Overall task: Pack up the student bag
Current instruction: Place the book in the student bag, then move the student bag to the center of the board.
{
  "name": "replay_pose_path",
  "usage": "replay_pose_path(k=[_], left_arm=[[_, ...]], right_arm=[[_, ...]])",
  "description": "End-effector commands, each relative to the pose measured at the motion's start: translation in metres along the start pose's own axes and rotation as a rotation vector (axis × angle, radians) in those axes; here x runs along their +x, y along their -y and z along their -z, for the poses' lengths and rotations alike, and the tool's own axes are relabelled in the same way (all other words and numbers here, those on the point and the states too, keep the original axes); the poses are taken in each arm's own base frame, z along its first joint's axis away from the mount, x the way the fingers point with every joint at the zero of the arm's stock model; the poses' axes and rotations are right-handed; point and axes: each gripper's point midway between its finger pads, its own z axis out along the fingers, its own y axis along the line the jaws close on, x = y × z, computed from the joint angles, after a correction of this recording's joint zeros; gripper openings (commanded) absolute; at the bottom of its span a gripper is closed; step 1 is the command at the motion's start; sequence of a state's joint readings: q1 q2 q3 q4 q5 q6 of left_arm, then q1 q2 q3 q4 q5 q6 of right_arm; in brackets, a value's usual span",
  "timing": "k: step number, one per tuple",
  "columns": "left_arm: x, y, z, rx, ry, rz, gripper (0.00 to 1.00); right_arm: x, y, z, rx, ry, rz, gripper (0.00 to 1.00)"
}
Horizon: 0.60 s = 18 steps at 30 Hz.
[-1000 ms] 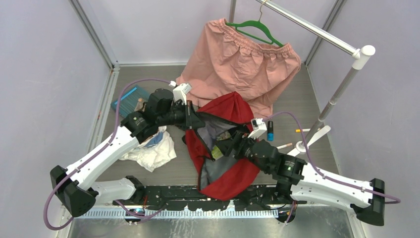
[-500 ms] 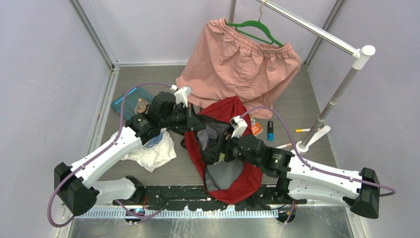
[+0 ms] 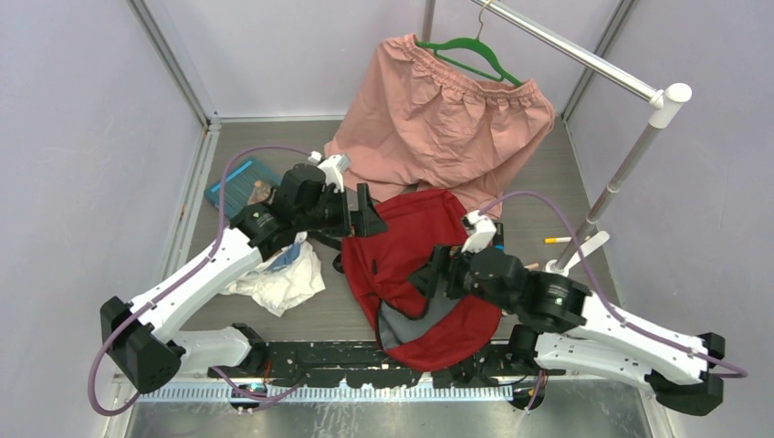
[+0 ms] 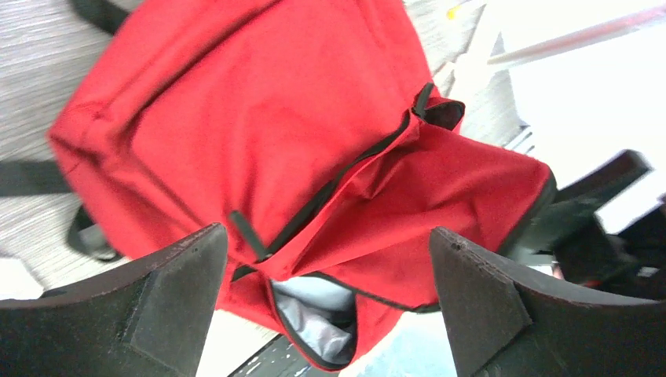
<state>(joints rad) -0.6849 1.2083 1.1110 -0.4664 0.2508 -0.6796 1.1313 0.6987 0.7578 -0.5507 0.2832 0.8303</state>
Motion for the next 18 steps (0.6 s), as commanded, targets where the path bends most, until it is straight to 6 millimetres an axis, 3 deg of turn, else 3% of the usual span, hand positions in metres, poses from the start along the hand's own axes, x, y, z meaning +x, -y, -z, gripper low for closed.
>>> replay_pose_path(k=[1, 6, 10, 14, 18], left_arm=[[-0.006, -0.032, 0.023, -0.179, 0.067, -0.011, 1.00], [0.031, -0.080, 0.011, -0.339, 0.014, 0.073, 0.98], [0.062, -0.105, -0.004, -0.393, -0.002, 0.206, 0.93], [0.081, -0.113, -0.027, -0.332, 0.036, 0.337, 0.78], [0.099, -0.121, -0.049, -0.308, 0.014, 0.395, 0.72]], right_arm=[[-0.016, 0.027, 0.042, 0.153, -0.009, 0.056, 0.97], [-0.028, 0.056, 0.077, 0.369, -0.070, 0.140, 0.96], [-0.046, 0.070, 0.094, 0.430, 0.016, 0.152, 0.97], [-0.067, 0.067, 0.098, 0.396, 0.147, 0.103, 0.97], [-0.068, 0.058, 0.089, 0.334, 0.182, 0.076, 0.97]])
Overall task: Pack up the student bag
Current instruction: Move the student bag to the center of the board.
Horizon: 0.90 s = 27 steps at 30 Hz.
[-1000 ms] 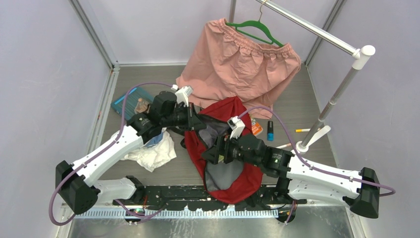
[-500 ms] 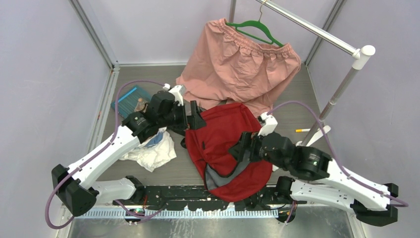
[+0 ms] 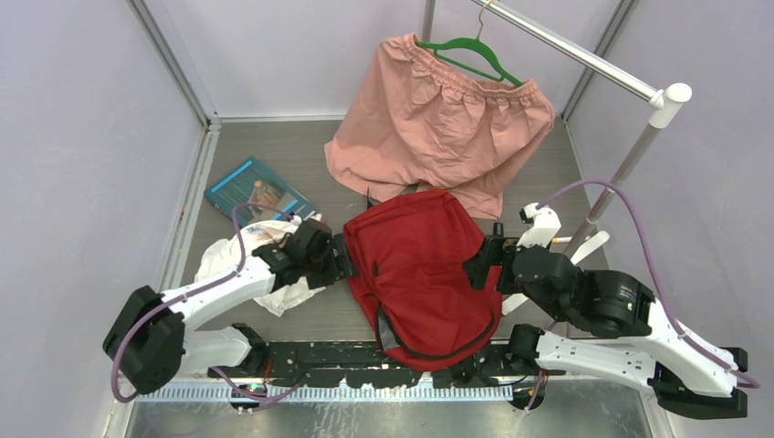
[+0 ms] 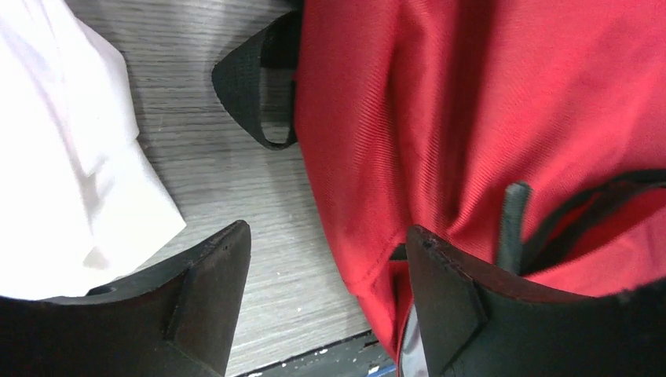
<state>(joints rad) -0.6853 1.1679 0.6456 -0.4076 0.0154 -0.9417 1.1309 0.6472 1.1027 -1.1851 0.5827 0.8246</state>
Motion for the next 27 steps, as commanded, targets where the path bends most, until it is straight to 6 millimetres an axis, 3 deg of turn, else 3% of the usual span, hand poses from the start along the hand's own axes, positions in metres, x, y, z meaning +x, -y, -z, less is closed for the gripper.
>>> replay_pose_path(k=[1, 6, 9, 10, 14, 18, 23, 26, 27], left_arm=[[-0.017, 0.029, -0.021, 0.103, 0.066, 0.103, 0.69], [-0.005, 0.026, -0.052, 0.095, 0.012, 0.125, 0.46], [-0.008, 0.028, -0.053, 0.084, 0.013, 0.122, 0.04], [-0.016, 0.033, -0.046, 0.087, 0.033, 0.102, 0.00], [-0.064, 0.039, 0.011, 0.050, 0.229, -0.006, 0.00], [-0.110, 0.021, 0.066, 0.001, 0.371, -0.058, 0.00], [-0.132, -0.024, 0.079, -0.108, 0.323, -0.013, 0.00], [-0.139, -0.038, 0.078, -0.131, 0.298, 0.026, 0.01], [-0.140, -0.039, 0.078, -0.132, 0.291, 0.033, 0.09]], right_arm=[[-0.016, -0.008, -0.005, -0.020, 0.092, -0.051, 0.97], [-0.015, -0.011, -0.015, 0.002, 0.096, -0.045, 0.97], [-0.016, -0.019, -0.020, -0.013, 0.102, -0.047, 0.97], [-0.016, -0.023, -0.023, -0.015, 0.097, -0.041, 0.97], [-0.008, -0.032, -0.035, -0.008, 0.059, -0.004, 0.97], [-0.010, -0.047, -0.047, -0.004, 0.039, 0.063, 0.97], [-0.014, -0.059, -0.065, 0.039, 0.036, 0.147, 1.00], [-0.011, -0.065, -0.079, 0.039, 0.015, 0.208, 1.00], [-0.009, -0.063, -0.085, 0.047, -0.002, 0.228, 1.00]])
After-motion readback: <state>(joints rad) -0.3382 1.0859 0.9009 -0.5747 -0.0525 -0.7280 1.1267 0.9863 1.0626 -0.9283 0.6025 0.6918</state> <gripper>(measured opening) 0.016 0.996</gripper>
